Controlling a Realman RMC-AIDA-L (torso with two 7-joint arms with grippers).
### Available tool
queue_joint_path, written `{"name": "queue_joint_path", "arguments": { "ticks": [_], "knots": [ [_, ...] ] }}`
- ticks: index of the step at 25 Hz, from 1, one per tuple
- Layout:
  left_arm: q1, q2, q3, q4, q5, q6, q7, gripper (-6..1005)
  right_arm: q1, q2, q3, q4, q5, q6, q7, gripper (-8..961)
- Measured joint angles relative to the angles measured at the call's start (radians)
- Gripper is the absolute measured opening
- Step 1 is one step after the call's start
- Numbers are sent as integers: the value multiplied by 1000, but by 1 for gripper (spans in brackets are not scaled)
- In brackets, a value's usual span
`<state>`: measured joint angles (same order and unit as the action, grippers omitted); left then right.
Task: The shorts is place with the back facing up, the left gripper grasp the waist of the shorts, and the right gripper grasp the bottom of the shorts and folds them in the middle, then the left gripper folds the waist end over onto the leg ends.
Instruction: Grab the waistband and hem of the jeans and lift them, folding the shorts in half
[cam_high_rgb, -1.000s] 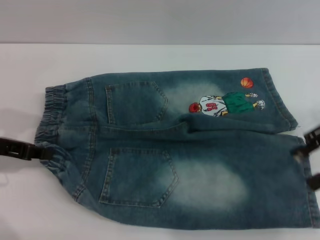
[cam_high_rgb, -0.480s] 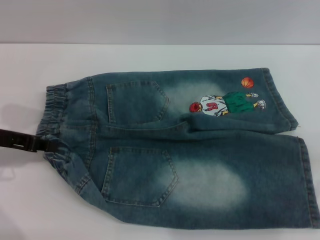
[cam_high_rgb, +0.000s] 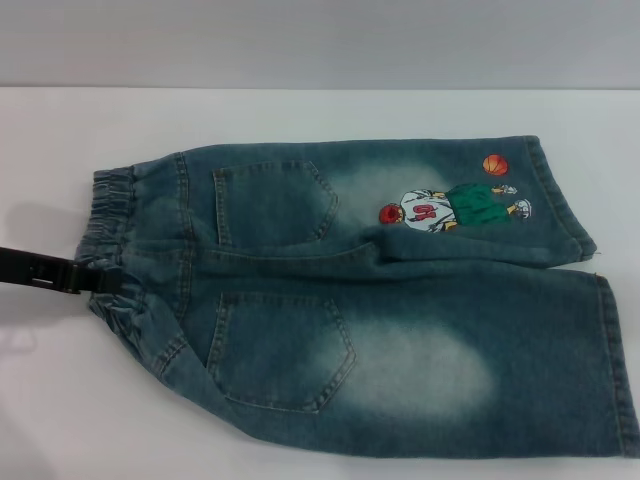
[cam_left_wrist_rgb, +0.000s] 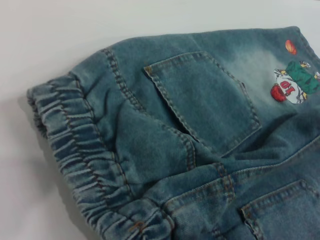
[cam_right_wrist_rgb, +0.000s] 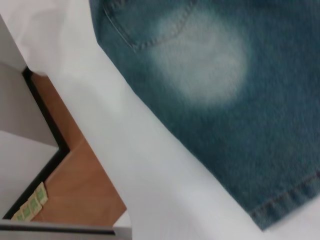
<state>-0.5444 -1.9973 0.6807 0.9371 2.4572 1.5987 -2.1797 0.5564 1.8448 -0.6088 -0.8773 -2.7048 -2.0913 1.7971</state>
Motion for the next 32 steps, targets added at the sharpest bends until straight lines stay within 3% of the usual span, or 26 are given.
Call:
{"name": "queue_joint_path", "arguments": {
  "ticks": [8,13,15,21,32],
  "knots": [
    [-4,-4,-4,-1,0,-12,-12,55,18,3,-33,8,-59,23,52,585],
    [-5,-6,-4,-2,0,-22,-12,55,24,21,-80,39,-62,103,82,584],
    [-5,-7,-4,-3,0,-24,-12,55,29,40,-106,58,-63,137,88,584],
    [-7,-7,-4,-3,0,-25,-13,55,35,65,-132,65,-65,156,88,584],
    [-9,0,-4,-3,2,-31,-17,55,47,80,-143,81,-73,169,88,584]
  ]
}}
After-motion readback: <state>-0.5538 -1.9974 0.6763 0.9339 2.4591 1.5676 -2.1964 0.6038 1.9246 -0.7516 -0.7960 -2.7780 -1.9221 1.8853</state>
